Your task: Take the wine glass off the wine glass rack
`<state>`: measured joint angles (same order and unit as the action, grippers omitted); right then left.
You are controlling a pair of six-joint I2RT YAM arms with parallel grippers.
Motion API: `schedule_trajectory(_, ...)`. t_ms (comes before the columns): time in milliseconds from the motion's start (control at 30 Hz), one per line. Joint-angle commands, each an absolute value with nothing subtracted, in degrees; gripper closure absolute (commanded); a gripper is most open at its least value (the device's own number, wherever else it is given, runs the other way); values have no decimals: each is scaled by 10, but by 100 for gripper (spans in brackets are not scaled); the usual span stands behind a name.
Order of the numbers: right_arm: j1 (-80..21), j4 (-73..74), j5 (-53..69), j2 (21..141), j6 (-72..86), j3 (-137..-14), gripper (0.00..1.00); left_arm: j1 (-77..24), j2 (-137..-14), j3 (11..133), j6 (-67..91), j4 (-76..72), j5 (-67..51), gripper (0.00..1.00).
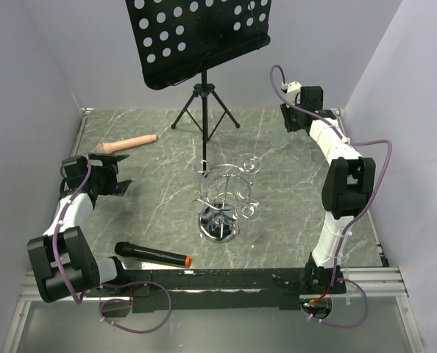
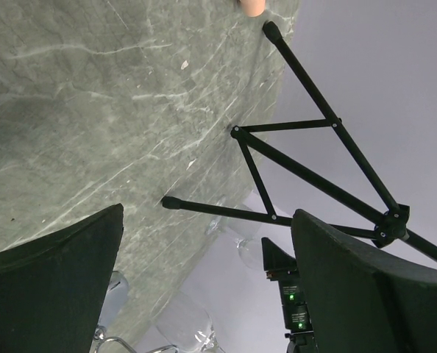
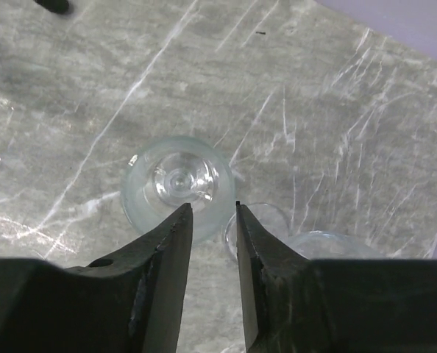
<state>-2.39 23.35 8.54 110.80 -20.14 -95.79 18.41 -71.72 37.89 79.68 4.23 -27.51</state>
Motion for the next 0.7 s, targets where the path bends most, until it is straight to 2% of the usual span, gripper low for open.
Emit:
schedule_trajectory(0,-26,213,77,1107,-186,-996,62,187,-714,392,797,50,-271,0)
schedule_trajectory(167,-27,217,83,1096,-167,-1011,59,186,-721,402,767,37,-279,0)
schedule_trajectory(300,-29,222,97,1063,-125,-1013,53,171,-731,449,602,-4,-328,0)
schedule_trajectory(467,-31,227,148,970,-55,-952,48,128,-752,541,449,79,-313,0)
schedule_trajectory(667,-31,229,174,817,-32,-825,41,13,-707,628,158,209,-283,0)
